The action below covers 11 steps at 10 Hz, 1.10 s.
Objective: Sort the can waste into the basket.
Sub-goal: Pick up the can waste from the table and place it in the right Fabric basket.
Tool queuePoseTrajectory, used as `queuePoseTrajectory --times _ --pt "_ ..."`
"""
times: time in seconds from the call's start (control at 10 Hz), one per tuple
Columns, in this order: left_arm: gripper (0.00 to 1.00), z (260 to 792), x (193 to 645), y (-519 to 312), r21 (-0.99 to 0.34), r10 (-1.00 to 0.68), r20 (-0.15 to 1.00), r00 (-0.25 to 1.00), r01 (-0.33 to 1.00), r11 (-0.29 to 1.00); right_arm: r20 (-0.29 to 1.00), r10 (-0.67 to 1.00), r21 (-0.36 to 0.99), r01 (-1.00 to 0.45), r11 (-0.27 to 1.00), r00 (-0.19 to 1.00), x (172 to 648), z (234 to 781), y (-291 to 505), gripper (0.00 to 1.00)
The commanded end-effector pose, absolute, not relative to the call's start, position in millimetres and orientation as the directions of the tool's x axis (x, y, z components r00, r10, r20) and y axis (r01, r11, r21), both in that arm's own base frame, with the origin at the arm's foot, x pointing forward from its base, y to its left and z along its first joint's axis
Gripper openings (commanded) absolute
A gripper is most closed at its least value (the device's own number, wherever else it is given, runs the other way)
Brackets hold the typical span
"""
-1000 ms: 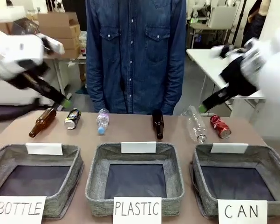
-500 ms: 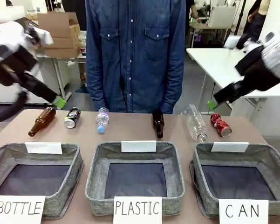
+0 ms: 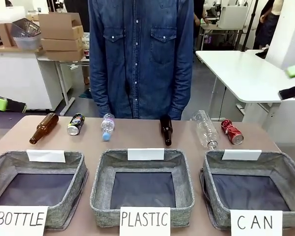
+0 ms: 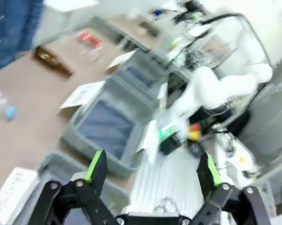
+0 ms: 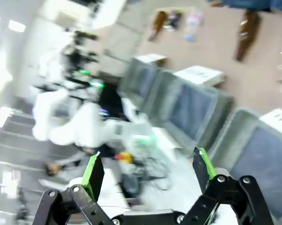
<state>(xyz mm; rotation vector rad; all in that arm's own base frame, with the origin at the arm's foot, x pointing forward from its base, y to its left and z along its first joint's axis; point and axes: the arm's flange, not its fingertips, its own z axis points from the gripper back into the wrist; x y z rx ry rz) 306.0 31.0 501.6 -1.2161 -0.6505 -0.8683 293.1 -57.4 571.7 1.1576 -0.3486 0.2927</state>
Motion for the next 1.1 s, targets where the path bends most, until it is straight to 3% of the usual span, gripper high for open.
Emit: queuePoseTrajectory --times 0.0,0.1,0.2,0.3,0.8,0.9,1.0 --pt "1.0 492 329 23 -0.741 0.125 0.602 0.789 0.61 -0.281 0.132 -0.244 0.989 -0.11 0.104 0.961 304 559 -57 1.0" --pt "1.0 490 330 24 -0.747 0.186 0.579 0.794 0.608 -0.271 0.157 -0.338 0.968 -0.076 0.241 0.928 302 557 -57 1.0" --pt "1.0 495 333 19 -0.796 0.21 0.547 0.81 0.581 -0.167 0.332 -0.039 0.913 -0.31 0.266 0.943 297 564 -67 1.0" --pt "1.0 490 316 29 -0.634 0.009 0.769 0.639 0.765 -0.115 0.332 -0.039 0.913 -0.31 0.266 0.943 297 564 -67 1.0" --pt "1.0 490 316 29 -0.634 0.009 0.769 0.639 0.765 -0.115 0.303 -0.039 0.919 -0.281 0.275 0.952 292 565 -62 1.0" --pt "1.0 490 316 29 -0.634 0.009 0.769 0.639 0.765 -0.115 0.34 -0.321 0.652 0.025 0.758 0.884 310 556 -51 1.0" --pt "1.0 490 316 29 -0.634 0.009 0.769 0.639 0.765 -0.115 0.391 -0.279 0.475 0.067 0.878 0.877 324 550 -44 1.0"
